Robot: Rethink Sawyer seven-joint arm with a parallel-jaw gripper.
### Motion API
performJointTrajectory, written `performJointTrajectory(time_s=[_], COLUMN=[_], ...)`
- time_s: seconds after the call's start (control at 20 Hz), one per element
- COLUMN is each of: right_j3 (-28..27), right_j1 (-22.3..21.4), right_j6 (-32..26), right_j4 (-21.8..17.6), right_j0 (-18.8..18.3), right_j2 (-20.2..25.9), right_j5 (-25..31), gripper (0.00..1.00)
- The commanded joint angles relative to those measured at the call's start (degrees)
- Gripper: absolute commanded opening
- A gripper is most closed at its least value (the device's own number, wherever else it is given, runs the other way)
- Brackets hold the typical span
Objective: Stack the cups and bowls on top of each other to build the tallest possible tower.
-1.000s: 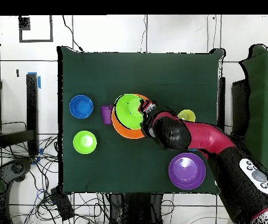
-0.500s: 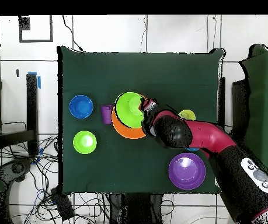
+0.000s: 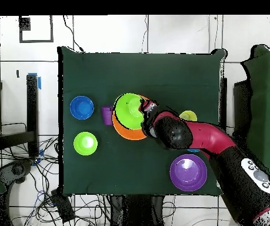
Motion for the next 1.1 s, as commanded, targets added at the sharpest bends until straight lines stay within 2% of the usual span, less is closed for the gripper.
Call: performJointTrajectory(time_s=[0.05, 0.2, 0.4, 0.65, 0.8, 1.1], right_j3=[-2.1, -1.3, 0.1, 0.1, 0.1, -0.6], right_j1=[1.9, 0.6, -1.4, -1.5, -1.2, 1.9], right_j6=[-4.6, -5.0, -6.6, -8.2, -7.5, -4.5], right_j4=[0.0, 0.6, 1.9, 2.2, 1.6, -1.7], right_j0=[-0.9, -2.2, -5.8, -9.1, -9.2, -6.0], right_j2=[3.4, 4.6, 7.7, 10.3, 10.6, 7.6], right_j5=[5.8, 7.1, 10.2, 13.2, 13.2, 8.0], gripper=[1.0, 1.0, 1.0, 1.0, 1.0, 1.0])
